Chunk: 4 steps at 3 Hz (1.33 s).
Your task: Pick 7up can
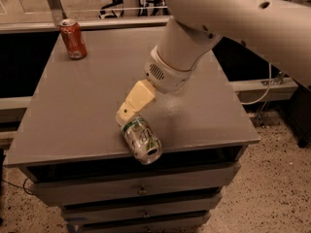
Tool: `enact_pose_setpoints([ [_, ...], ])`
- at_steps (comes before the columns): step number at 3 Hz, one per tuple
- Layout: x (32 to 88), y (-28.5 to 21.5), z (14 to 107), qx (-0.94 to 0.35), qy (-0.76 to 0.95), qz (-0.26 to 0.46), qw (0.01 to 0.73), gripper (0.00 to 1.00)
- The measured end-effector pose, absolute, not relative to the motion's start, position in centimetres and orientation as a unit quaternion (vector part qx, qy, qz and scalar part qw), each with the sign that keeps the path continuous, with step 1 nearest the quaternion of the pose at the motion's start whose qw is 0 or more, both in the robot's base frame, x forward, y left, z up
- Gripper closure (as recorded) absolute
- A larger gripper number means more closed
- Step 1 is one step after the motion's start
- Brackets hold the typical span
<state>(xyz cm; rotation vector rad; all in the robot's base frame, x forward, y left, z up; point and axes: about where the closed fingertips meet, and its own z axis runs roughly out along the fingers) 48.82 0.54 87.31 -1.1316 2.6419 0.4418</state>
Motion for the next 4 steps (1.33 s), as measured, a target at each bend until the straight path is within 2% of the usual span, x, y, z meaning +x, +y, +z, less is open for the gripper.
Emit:
enact_pose_setpoints([
  [3,45.3,4.3,84.6,-0.299,0.948,0.081,0.079,0.00],
  [4,44.8,5.1,84.0,-0.315,0.945,0.039,0.076,0.18],
])
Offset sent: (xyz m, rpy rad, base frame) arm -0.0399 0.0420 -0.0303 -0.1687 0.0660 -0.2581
